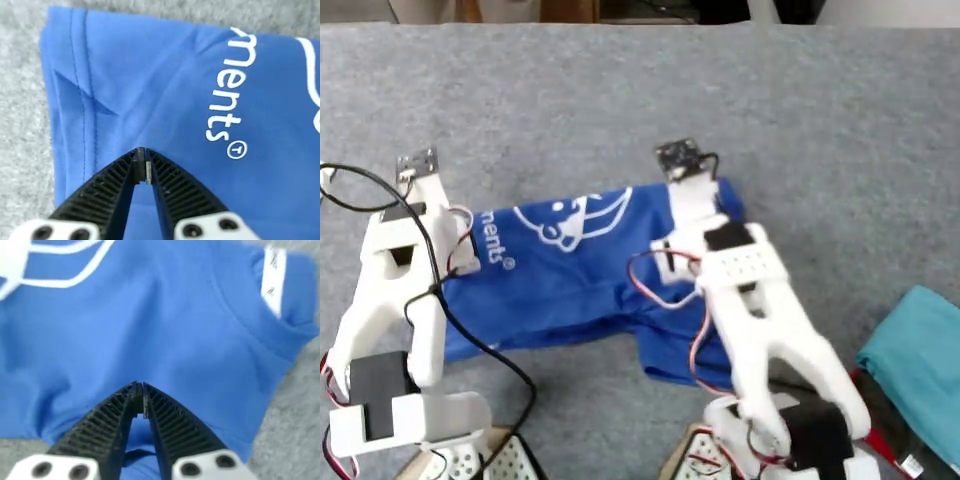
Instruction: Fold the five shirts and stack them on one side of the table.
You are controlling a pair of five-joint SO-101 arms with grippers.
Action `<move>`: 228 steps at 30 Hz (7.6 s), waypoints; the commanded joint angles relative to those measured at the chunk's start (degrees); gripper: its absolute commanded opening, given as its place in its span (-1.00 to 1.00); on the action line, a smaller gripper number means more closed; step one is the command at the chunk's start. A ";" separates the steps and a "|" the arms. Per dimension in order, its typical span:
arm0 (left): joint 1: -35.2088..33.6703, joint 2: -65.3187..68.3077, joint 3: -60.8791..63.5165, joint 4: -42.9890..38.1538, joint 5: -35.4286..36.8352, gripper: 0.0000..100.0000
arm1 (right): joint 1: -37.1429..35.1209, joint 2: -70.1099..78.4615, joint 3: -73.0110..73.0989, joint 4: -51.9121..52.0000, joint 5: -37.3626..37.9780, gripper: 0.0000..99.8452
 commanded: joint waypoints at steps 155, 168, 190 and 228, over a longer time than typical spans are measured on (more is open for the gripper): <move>-10.02 -19.30 3.87 12.13 -5.01 -0.96 | -1.27 10.68 -24.92 45.71 64.00 -0.98; -10.02 -19.82 6.77 10.29 -4.92 -0.96 | -7.87 3.30 1.71 27.87 66.02 -0.89; -10.02 -19.74 15.91 0.53 -1.76 -0.96 | -12.79 -12.00 17.45 19.69 53.36 -0.76; -10.02 -19.65 16.44 0.26 -1.67 -0.96 | -17.80 -2.59 19.91 15.12 57.05 -0.65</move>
